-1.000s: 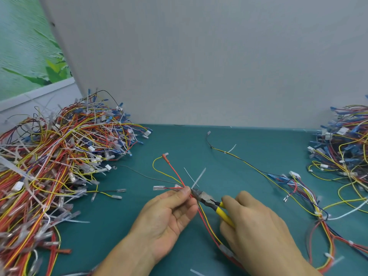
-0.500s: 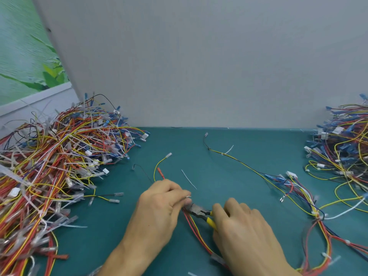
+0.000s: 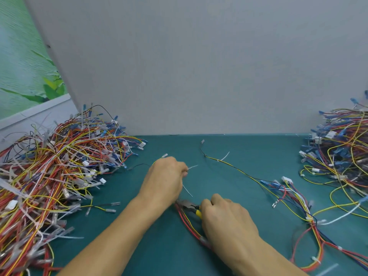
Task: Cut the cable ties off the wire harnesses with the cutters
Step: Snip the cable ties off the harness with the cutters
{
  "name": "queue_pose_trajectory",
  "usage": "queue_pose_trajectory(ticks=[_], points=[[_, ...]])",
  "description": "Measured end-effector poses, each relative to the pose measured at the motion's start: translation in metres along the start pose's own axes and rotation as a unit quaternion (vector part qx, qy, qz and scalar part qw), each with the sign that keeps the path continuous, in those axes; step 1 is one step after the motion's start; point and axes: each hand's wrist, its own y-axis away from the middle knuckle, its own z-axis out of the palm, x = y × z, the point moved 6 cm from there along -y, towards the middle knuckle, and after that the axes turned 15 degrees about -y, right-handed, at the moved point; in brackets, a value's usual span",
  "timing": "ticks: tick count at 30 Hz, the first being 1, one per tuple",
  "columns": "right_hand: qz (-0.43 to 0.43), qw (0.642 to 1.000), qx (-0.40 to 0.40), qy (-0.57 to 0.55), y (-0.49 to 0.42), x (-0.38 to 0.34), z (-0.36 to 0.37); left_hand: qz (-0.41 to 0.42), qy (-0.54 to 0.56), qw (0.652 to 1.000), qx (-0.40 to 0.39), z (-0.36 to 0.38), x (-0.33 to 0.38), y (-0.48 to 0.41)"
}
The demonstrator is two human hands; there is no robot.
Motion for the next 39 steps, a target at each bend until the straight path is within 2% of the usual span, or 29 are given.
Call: queue_pose_trajectory(ticks=[3,5,7,15,24,29,31,33,35,36,37,38,39], points=[[0.022,0.999,-0.015,0.022,0.005,0.011,-0.001,0.145,-0.099,0.980,-0.091,0.012,0.016,-0.019],[0.045,0.998,-0.029,0.028,0.011,0.023,-0.001,0.243,-0.171,0.943,-0.151,0.023,0.026,-0.018],[0.070,0.996,-0.038,0.033,0.017,0.035,-0.002,0.300,-0.234,0.909,-0.169,0.030,0.030,-0.016],[0.130,0.991,-0.030,-0.015,0.029,0.061,-0.025,0.348,-0.328,0.856,-0.195,0.034,0.030,-0.010],[0.130,0.978,0.101,-0.129,-0.020,0.056,-0.047,0.415,-0.385,0.803,-0.186,0.044,0.016,-0.003],[0.207,0.955,0.139,-0.162,-0.066,0.083,-0.042,0.439,-0.379,0.795,-0.180,0.046,0.017,-0.003],[0.237,0.948,0.141,-0.157,-0.078,0.095,-0.042,0.434,-0.369,0.804,-0.173,0.048,0.017,-0.005],[0.259,0.945,0.137,-0.147,-0.085,0.103,-0.044,0.406,-0.342,0.830,-0.172,0.049,0.014,-0.009],[0.275,0.940,0.142,-0.143,-0.088,0.110,-0.046,0.345,-0.258,0.888,-0.164,0.045,0.005,-0.016],[0.279,0.936,0.148,-0.155,-0.088,0.113,-0.047,0.297,-0.177,0.926,-0.150,0.041,-0.001,-0.021],[0.278,0.932,0.155,-0.175,-0.087,0.114,-0.048,0.229,-0.059,0.963,-0.133,0.034,-0.009,-0.026],[0.273,0.927,0.162,-0.201,-0.085,0.114,-0.050,0.138,0.104,0.977,-0.128,0.029,-0.018,-0.029],[0.262,0.922,0.169,-0.230,-0.082,0.112,-0.053,0.039,0.304,0.942,-0.139,0.027,-0.024,-0.028]])
